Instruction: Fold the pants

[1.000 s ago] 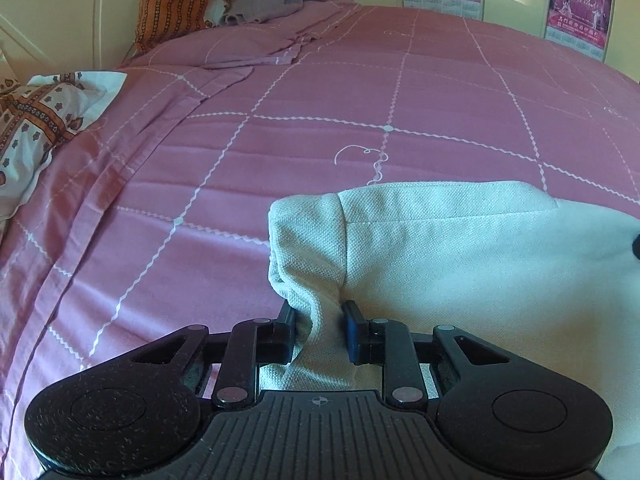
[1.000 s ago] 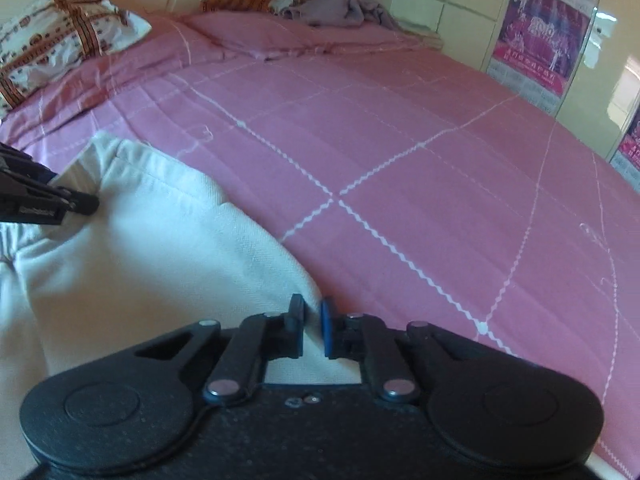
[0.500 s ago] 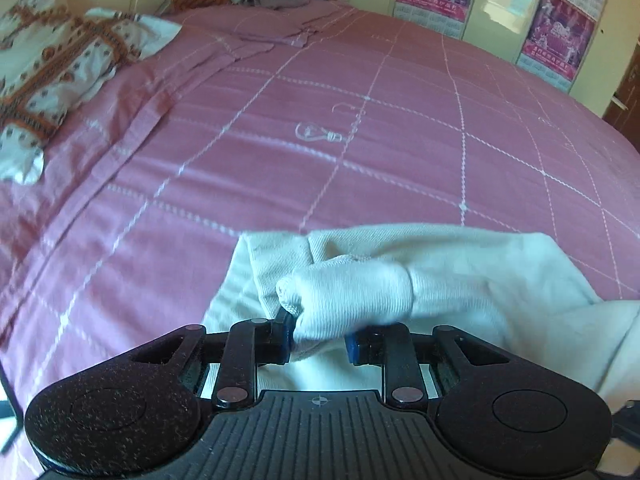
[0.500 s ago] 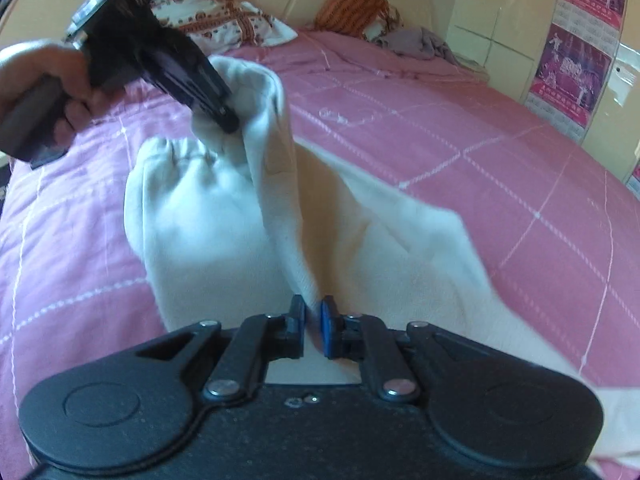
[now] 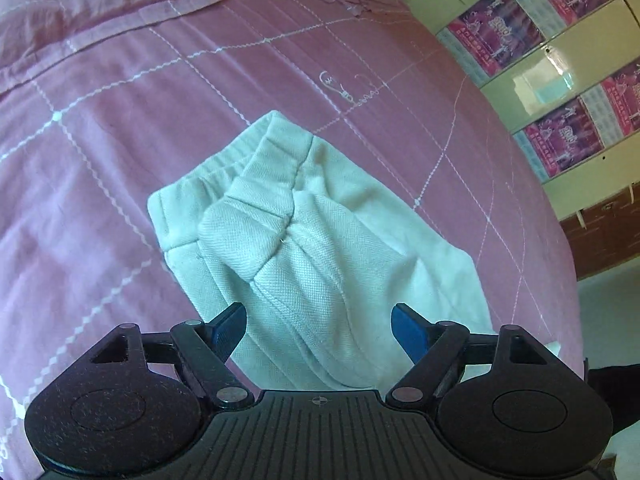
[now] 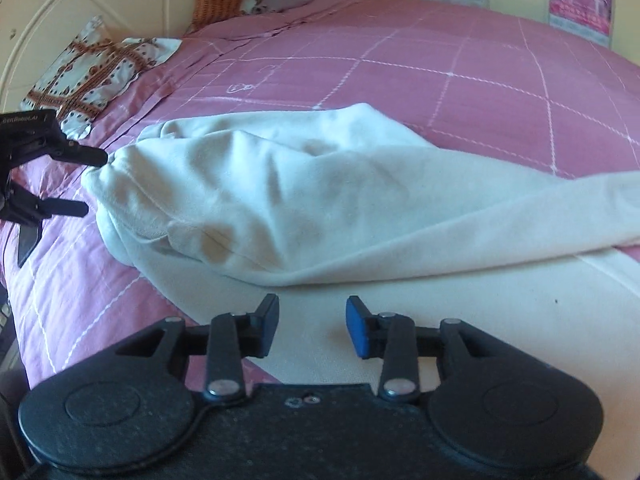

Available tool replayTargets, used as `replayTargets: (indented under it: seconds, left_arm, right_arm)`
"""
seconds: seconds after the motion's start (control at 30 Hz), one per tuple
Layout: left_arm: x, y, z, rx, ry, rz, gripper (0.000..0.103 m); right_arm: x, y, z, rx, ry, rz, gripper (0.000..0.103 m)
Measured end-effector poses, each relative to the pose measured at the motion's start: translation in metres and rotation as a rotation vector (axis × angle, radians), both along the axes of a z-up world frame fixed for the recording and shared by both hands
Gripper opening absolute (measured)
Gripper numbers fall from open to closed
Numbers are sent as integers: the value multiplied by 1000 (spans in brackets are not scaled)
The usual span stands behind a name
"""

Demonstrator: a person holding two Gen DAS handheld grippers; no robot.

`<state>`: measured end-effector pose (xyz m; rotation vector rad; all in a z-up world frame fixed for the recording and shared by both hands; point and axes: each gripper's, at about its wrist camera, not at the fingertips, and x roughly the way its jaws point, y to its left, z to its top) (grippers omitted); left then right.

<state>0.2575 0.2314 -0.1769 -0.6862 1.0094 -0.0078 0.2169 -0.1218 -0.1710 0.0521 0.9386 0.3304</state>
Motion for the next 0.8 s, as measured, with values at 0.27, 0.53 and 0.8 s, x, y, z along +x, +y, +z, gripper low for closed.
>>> replayTargets:
  seconds: [0.27, 0.53, 0.8]
  left_arm:
    - [17, -13, -16, 7, 18, 24, 13]
    - [26, -11, -1, 68, -30, -16, 10]
    - [30, 29, 17, 93, -93, 3, 11]
  right_arm:
    - [20, -26, -7, 152, 86, -228, 51]
    - [66, -40, -27, 170, 241, -516, 9]
    - [-5, -20, 35, 214, 18, -326, 7]
